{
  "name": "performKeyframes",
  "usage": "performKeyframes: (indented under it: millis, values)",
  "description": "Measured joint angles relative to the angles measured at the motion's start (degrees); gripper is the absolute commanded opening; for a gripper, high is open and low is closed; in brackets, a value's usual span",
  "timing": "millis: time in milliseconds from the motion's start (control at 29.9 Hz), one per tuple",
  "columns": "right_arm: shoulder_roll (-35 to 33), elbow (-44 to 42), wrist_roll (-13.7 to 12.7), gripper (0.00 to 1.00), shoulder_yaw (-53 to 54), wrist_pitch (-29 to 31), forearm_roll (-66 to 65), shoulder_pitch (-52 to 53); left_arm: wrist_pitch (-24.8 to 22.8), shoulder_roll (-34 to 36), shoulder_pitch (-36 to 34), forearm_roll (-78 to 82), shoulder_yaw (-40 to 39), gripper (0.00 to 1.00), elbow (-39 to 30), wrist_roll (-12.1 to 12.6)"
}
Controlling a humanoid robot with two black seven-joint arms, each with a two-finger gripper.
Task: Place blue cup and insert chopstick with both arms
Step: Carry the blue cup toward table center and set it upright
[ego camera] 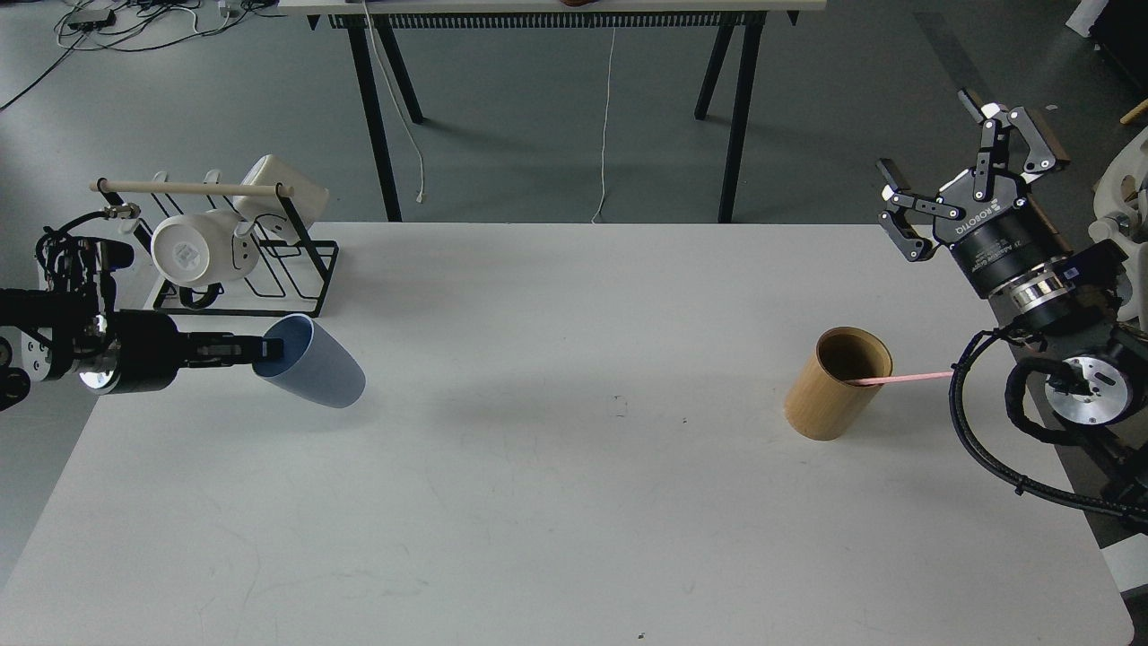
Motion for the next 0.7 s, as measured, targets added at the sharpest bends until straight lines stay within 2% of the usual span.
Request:
performKeyframes:
  millis: [100,167,401,702]
  values:
    - [-0.4,-0.5,0.0,0.95,1.0,0.0,0.0,0.0,-1.1,-0.5,-3.8,-1.0,-1.0,0.0,-5.7,0.0]
    - [-1.3,-0.6,0.0,0.95,2.6,0.0,0.0,0.0,-1.4,-3.5,-5.1,-1.5,-1.0,0.0,-6.0,0.0]
    - [-3.6,-2.0,0.0,0.95,7.9,0.0,0.1,0.1,-3.3,-18.0,-7.9,-1.7,1.1,0.0,3.8,0.0]
    - [-4.5,-2.5,0.0,0.95,9.0,0.0,0.2,-1.1,-3.8,-40.6,-18.2,-1.6,17.9,0.0,18.2,0.0]
